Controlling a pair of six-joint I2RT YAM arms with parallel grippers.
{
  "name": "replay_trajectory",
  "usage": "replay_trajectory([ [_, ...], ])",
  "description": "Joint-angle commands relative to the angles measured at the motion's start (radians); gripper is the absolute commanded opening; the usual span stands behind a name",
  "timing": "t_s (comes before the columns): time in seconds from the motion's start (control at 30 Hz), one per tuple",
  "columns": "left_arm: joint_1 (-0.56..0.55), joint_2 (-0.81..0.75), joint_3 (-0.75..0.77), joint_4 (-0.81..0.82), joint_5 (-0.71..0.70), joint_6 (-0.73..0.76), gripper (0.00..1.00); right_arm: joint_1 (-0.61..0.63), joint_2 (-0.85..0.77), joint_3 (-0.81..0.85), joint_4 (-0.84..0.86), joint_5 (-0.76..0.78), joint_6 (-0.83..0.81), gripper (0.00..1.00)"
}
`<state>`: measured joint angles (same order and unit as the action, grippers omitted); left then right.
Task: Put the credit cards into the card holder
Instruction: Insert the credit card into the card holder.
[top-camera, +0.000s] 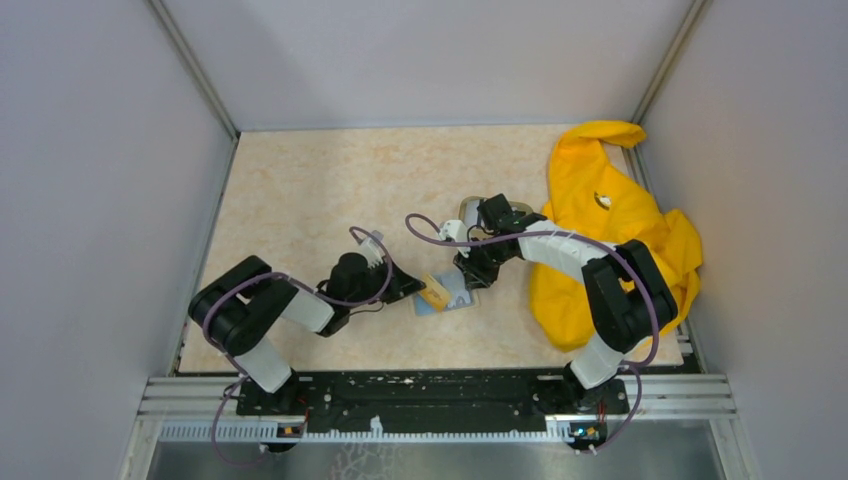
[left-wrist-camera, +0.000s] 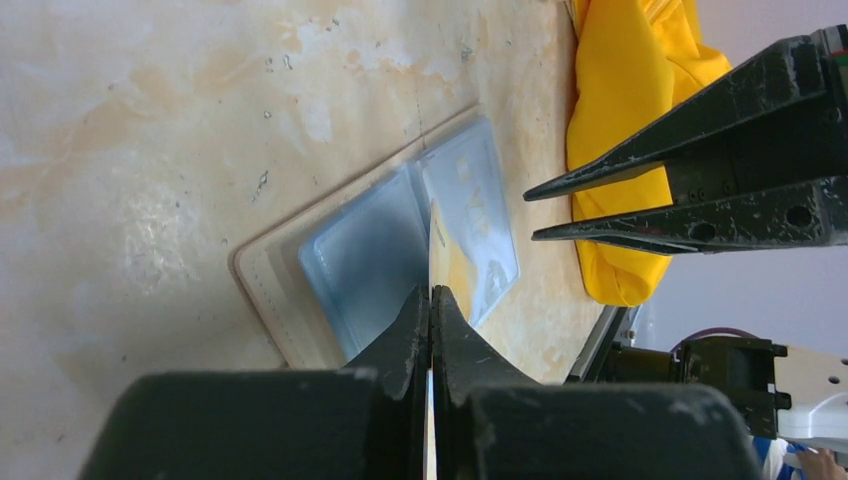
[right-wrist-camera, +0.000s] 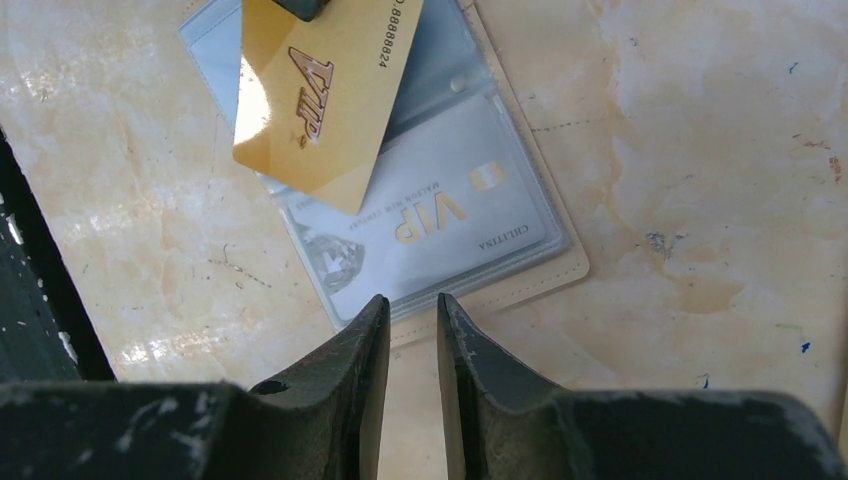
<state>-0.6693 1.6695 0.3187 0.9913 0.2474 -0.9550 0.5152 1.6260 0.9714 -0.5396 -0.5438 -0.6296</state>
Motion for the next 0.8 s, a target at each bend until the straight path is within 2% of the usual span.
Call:
replay_trajectory([
  [0.0, 0.005, -0.008, 0.056, -0.157, 0.003, 0.061, 0.0, 0.014, 0.007, 0.049, 0.005, -0.001, -0.017, 0.24],
  [0.47, 0.033, 0.064, 0.223, -0.45, 0.125, 0.148, 0.0, 0.019, 0.009, 0.05, 0.003, 0.005, -0.018, 0.24],
  [0.77, 0.083, 0.158, 0.276, -0.46, 0.322, 0.169, 0.0, 0.022, 0.011, 0.051, 0.003, 0.012, -0.018, 0.24],
])
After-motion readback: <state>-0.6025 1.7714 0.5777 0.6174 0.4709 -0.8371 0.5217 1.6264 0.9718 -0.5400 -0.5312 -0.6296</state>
